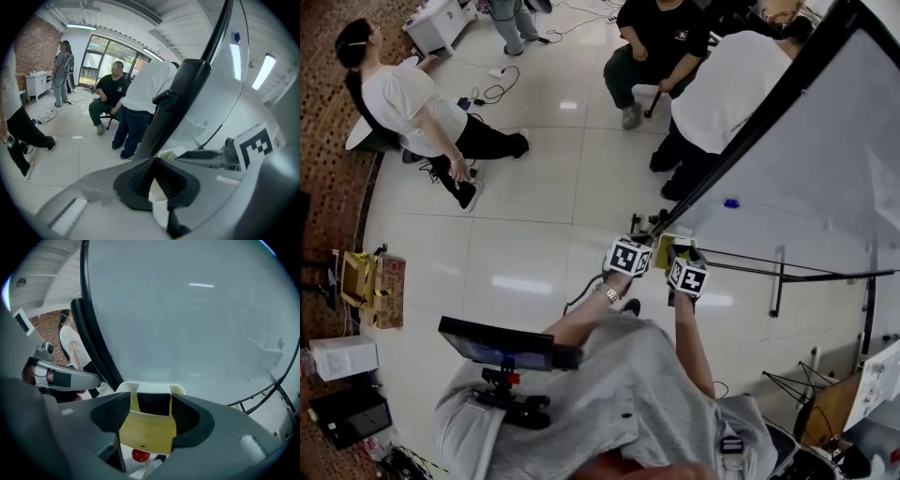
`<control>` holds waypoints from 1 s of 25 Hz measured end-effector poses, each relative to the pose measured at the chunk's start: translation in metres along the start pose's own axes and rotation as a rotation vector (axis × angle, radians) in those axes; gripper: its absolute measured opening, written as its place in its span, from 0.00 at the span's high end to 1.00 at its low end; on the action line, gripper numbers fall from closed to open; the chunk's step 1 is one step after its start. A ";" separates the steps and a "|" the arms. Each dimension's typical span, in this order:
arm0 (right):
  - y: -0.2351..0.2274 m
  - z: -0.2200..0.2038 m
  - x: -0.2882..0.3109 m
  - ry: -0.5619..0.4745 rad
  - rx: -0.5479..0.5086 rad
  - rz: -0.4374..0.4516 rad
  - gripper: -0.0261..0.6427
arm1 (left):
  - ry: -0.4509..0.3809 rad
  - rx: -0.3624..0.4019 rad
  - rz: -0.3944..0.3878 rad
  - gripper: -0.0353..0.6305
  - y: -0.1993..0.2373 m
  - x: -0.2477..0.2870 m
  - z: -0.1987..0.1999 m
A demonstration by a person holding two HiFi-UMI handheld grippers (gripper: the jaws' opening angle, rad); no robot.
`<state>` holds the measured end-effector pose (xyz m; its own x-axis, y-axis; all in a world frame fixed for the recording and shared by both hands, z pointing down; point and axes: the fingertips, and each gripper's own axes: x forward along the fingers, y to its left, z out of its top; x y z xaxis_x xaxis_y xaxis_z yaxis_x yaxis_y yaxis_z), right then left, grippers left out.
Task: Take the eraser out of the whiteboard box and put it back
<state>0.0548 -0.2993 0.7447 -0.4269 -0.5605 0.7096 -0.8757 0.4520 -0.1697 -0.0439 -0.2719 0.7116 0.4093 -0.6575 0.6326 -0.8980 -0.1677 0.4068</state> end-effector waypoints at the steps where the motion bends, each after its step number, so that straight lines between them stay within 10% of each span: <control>1: 0.002 0.002 -0.002 -0.004 -0.003 0.010 0.51 | 0.002 0.002 -0.006 0.94 -0.001 0.001 0.001; 6: -0.001 0.010 -0.018 -0.054 0.025 -0.024 0.51 | 0.017 0.025 -0.033 0.94 -0.010 0.004 0.003; 9: -0.013 0.021 -0.036 -0.157 0.074 -0.067 0.95 | 0.021 0.036 -0.046 0.94 -0.015 0.006 0.003; 25: 0.027 -0.004 -0.037 -0.142 0.094 -0.002 0.95 | 0.010 0.022 -0.061 0.94 -0.020 -0.004 -0.036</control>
<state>0.0480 -0.2635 0.7163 -0.4472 -0.6568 0.6071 -0.8909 0.3876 -0.2370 -0.0212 -0.2395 0.7249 0.4652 -0.6381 0.6136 -0.8744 -0.2233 0.4307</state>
